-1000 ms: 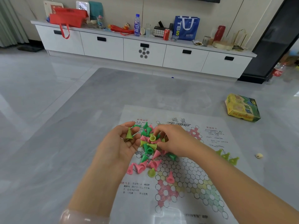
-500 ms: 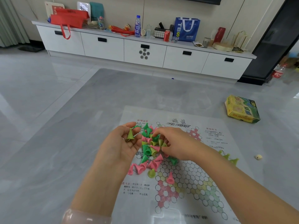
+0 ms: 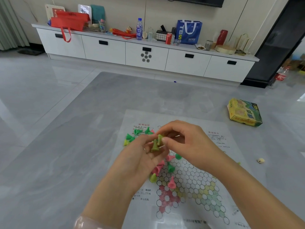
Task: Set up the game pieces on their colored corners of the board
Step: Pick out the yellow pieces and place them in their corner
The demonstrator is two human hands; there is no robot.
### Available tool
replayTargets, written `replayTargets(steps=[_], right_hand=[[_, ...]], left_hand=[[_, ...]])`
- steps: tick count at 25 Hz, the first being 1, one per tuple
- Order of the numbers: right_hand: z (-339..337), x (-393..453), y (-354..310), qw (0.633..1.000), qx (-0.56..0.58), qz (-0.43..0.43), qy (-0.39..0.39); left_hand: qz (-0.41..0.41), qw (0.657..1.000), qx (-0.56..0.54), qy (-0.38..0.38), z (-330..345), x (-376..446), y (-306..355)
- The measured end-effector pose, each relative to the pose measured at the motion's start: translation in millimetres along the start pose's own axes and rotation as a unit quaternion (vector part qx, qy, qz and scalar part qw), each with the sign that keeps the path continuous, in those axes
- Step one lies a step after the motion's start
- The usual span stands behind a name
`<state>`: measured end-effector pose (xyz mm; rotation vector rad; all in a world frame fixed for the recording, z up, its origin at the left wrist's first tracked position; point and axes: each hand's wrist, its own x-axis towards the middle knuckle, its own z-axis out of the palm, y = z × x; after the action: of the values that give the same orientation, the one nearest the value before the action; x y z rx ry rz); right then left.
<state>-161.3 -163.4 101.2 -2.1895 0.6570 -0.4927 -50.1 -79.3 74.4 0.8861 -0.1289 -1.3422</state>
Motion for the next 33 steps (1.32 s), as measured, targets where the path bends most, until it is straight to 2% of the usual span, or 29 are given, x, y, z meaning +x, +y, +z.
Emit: replayTargets(steps=[3, 6, 8, 11, 13, 15, 17, 22, 28, 33], right_hand=[[-0.7, -10.0, 2.3, 1.0, -0.014, -0.016, 0.016], [-13.7, -21.5, 7.3, 0.997, 0.045, 0.008, 0.068], [-30.2, -35.0, 13.8, 0.984, 0.083, 0.039, 0.15], [-55.3, -61.8, 37.5, 0.937, 0.112, 0.093, 0.318], [-61.9, -77.0, 57.7, 0.913, 0.12, 0.148, 0.361], [-62.4, -87.0, 76.8, 0.91, 0.094, 0.204, 0.349], [-62.2, -93.9, 88.6, 0.92, 0.038, 0.226, 0.319], [-59.9, -104.1, 98.8, 0.951, -0.124, 0.193, 0.206], [-54.3, -106.8, 112.5, 0.951, -0.204, 0.161, 0.164], [-50.8, -103.8, 117.4, 0.951, -0.217, 0.149, 0.16]], left_hand=[[-0.019, 0.999, -0.02, -0.025, 8.1, -0.7, -7.1], [-0.013, 1.0, -0.008, -0.017, 11.3, 1.1, -12.8], [-0.002, 1.0, 0.027, 0.004, 13.1, 2.9, -15.3], [0.015, 0.996, 0.085, 0.031, 16.5, 6.3, -18.5], [0.017, 0.993, 0.111, 0.043, 17.9, 7.6, -21.1], [0.012, 0.99, 0.132, 0.053, 18.5, 9.9, -24.3], [0.008, 0.985, 0.161, 0.058, 17.9, 11.1, -25.8], [0.014, 0.977, 0.207, 0.051, 18.5, 11.8, -28.6], [0.02, 0.977, 0.207, 0.052, 22.3, 12.9, -30.8], [0.022, 0.974, 0.219, 0.059, 22.6, 12.6, -29.6]])
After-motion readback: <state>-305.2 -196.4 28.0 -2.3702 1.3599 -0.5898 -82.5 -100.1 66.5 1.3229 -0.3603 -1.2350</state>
